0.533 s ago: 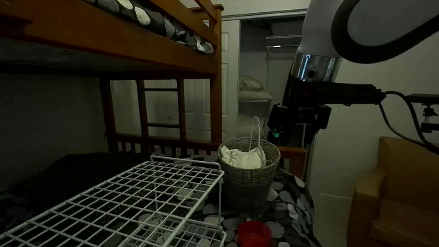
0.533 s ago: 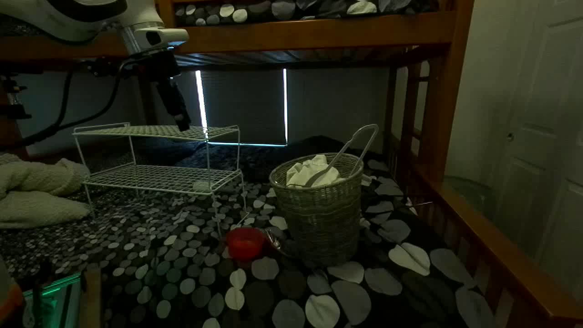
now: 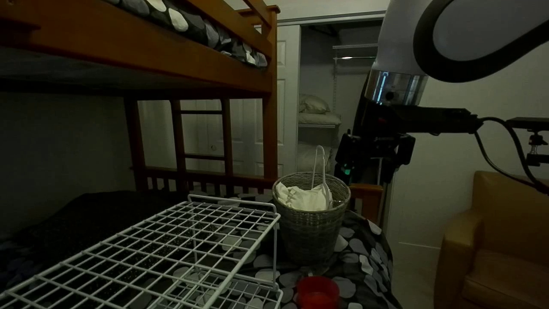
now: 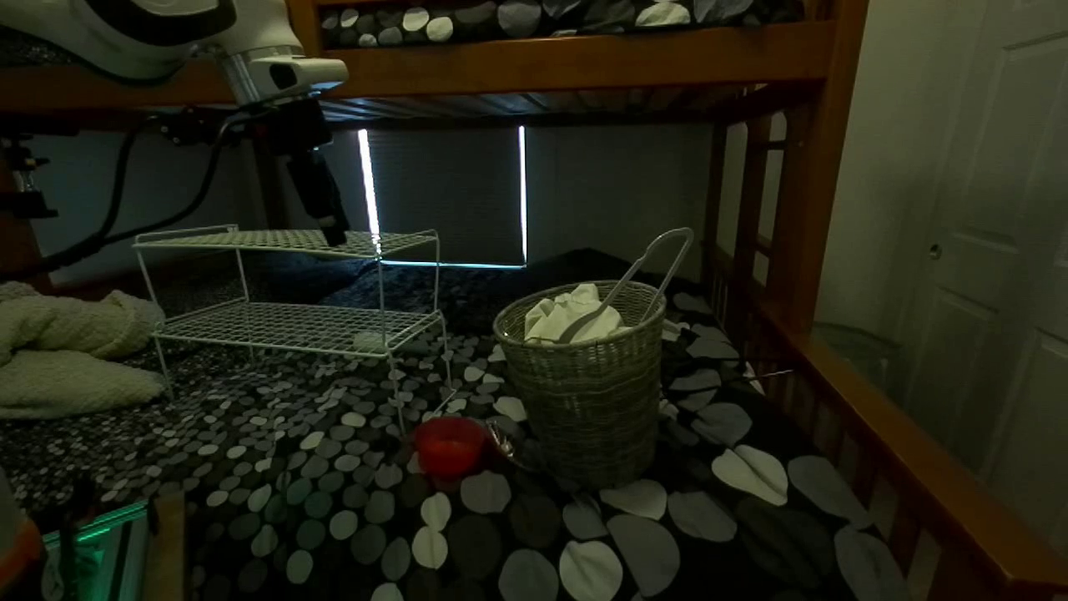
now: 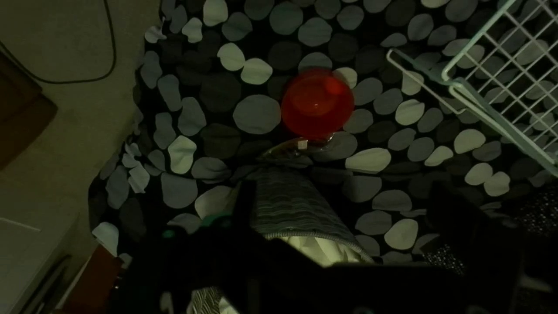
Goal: Put the orange bowl on the topmost shelf of the white rack.
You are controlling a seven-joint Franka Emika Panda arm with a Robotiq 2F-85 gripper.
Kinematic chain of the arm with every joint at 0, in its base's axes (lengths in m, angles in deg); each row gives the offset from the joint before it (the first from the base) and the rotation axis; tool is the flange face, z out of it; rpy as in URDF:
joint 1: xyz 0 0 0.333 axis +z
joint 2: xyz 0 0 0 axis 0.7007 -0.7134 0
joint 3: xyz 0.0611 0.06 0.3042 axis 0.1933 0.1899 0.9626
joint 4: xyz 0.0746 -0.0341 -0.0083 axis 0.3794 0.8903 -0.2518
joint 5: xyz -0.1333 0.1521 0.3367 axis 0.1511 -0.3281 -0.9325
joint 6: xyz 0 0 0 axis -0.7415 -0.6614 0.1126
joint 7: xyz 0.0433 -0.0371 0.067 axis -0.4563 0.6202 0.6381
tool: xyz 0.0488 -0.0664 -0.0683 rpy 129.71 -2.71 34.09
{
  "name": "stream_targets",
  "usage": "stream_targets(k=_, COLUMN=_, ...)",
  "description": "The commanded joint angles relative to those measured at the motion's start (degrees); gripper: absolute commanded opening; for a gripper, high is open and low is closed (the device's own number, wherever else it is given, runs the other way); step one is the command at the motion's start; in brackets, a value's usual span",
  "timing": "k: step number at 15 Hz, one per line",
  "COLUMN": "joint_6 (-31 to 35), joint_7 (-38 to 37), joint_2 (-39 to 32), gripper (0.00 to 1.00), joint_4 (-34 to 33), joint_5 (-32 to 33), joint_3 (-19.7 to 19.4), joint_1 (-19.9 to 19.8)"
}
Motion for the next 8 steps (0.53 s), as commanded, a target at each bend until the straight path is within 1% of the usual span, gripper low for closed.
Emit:
stream_targets(k=1, joint_6=2.3, joint_7=-1.2, joint_2=1.7, gripper=1.0, joint_4=6.0, joint_5=-4.3, joint_3=-2.4, joint_1=1.4)
stream_targets(k=3, joint_6=3.9, joint_7=-3.1, joint_2=1.9, gripper=1.0, joint_4=9.6, joint_5=-5.7, joint_3=-2.0, joint_1=0.8)
stream_targets(k=5, joint_6=8.0, joint_7=-6.5, joint_2=0.1, gripper=1.0, joint_4=13.8, joint_5=-6.6, joint_3=-1.0, joint_1=0.0)
stream_targets(k=6, joint_6=9.1, joint_7=-8.5, joint_2=-6.8, gripper=1.0, joint_4=9.0, joint_5=-6.0, joint_3=-0.3, joint_1=-1.7)
stream_targets(k=7, joint_6=11.0, joint_7=-9.6, joint_2=-8.1, gripper=1.0, joint_4=10.3, joint_5=-6.1, joint_3=-0.5, joint_1=-1.6)
stream_targets(k=8, joint_6=13.7, joint_7=-10.7, joint_2=-11.7, gripper=1.0, joint_4=10.3, joint_5=-6.1, joint_3=-0.6, joint_1=-2.1)
